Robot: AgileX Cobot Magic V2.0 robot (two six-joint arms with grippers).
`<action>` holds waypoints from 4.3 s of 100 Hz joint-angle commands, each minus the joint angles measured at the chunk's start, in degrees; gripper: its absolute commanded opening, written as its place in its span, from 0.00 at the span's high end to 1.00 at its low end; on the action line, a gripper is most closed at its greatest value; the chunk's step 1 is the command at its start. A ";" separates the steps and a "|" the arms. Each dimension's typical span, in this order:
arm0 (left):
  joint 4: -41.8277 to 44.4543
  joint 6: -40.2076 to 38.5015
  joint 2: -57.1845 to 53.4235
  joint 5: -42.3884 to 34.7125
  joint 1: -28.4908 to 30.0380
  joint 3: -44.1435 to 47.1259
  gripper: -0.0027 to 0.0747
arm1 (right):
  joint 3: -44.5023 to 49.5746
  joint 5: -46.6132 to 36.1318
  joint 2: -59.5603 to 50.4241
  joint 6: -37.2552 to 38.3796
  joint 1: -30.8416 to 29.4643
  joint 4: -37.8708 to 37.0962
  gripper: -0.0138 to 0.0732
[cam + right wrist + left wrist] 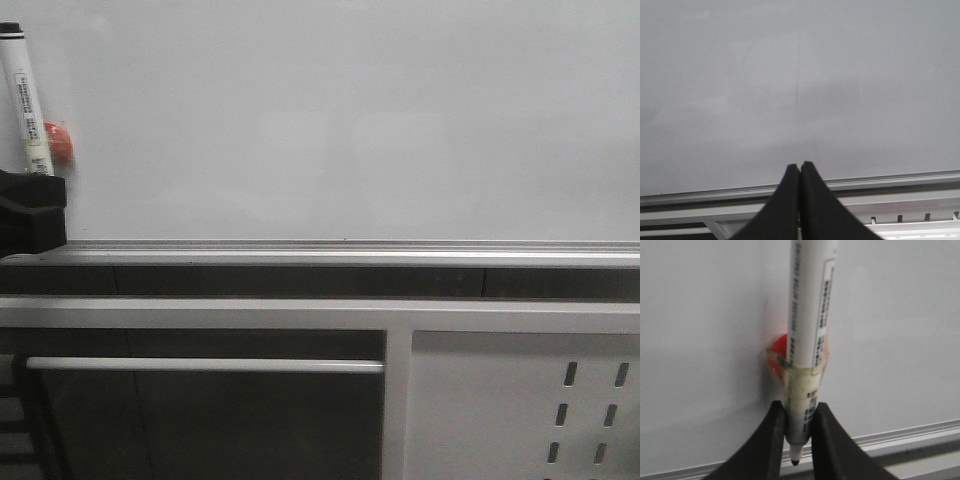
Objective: Write number 1 on whiteboard
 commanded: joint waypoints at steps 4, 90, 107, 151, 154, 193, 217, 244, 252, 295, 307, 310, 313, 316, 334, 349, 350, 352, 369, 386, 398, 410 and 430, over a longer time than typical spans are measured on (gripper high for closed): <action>4.29 -0.30 -1.88 -12.90 -0.40 -0.56 0.99 | -1.81 -4.42 0.99 -0.40 0.03 0.00 0.93; 30.68 -0.80 -24.71 12.17 -0.40 2.96 0.99 | -1.55 -2.99 0.99 -0.40 0.03 6.69 0.93; 40.79 -7.85 -33.86 34.72 -1.46 -1.50 0.99 | -1.55 3.12 0.99 -11.56 0.03 13.99 0.93; 48.63 -6.77 -39.69 82.88 -22.30 -17.57 0.99 | -2.58 19.30 4.73 -47.34 0.03 44.18 0.93; 48.93 -6.06 -39.54 83.90 -23.85 -17.92 0.99 | -2.84 19.99 5.32 -47.49 0.03 44.18 0.93; 50.86 -6.09 -36.09 89.98 -31.40 -18.64 0.99 | -5.19 24.34 11.83 -54.01 0.03 54.43 0.60; 55.38 -6.09 -35.35 89.37 -31.40 -19.60 0.99 | -5.19 28.64 17.06 -58.88 0.03 61.67 0.48; 60.03 -6.09 -28.67 91.21 -31.52 -26.66 0.99 | -5.19 30.52 24.68 -60.58 0.03 65.96 0.48; 60.43 -6.09 -25.83 91.21 -31.52 -28.43 0.99 | -5.19 30.63 26.66 -61.72 0.03 67.97 0.48; 61.16 -6.09 -21.71 86.62 -33.75 -31.97 0.99 | -5.19 30.69 31.21 -65.36 0.03 72.18 0.55; 61.16 -6.09 -21.59 86.07 -33.75 -31.97 0.99 | -5.19 30.83 32.09 -67.05 0.03 73.51 0.55; 61.16 -6.09 -21.59 86.07 -33.75 -31.97 0.99 | -5.19 30.83 32.43 -67.19 0.03 73.64 0.55; 61.16 -6.09 -21.59 86.07 -33.75 -31.97 0.99 | -5.19 30.94 32.69 -67.20 0.03 73.88 0.55; 61.16 -6.09 -21.59 86.07 -33.75 -31.97 0.99 | -5.19 30.92 33.02 -67.20 0.17 74.00 0.55; 61.54 -6.09 -20.64 86.07 -33.75 -31.97 0.99 | -5.32 28.50 35.51 -68.35 5.03 75.16 0.55; 61.80 -6.09 -18.54 86.43 -33.75 -31.97 0.99 | -5.32 22.35 38.20 -69.77 11.50 76.83 0.55; 62.02 -6.09 -18.30 86.45 -33.75 -31.97 0.99 | -5.32 22.06 38.43 -69.77 12.04 76.83 0.55; 62.37 -6.09 -18.24 86.61 -33.75 -31.97 0.99 | -5.32 21.23 38.79 -69.77 12.80 76.83 0.55; 62.39 -6.28 -18.19 86.61 -33.75 -33.42 0.99 | -5.32 16.51 40.80 -69.77 16.13 76.96 0.55; 62.50 -6.28 -18.06 86.61 -33.75 -35.66 0.99 | -6.89 17.37 42.39 -69.77 16.39 77.22 0.55; 62.48 -6.28 -18.06 86.76 -33.75 -35.94 0.99 | -9.62 17.52 42.99 -69.77 16.39 77.22 0.55; 62.49 -6.28 -18.06 86.99 -33.75 -35.94 0.99 | -11.75 17.77 43.49 -69.77 16.39 77.22 0.55; 62.60 -6.28 -18.06 87.35 -33.75 -35.94 0.99 | -12.13 19.99 44.56 -69.77 16.39 77.14 0.55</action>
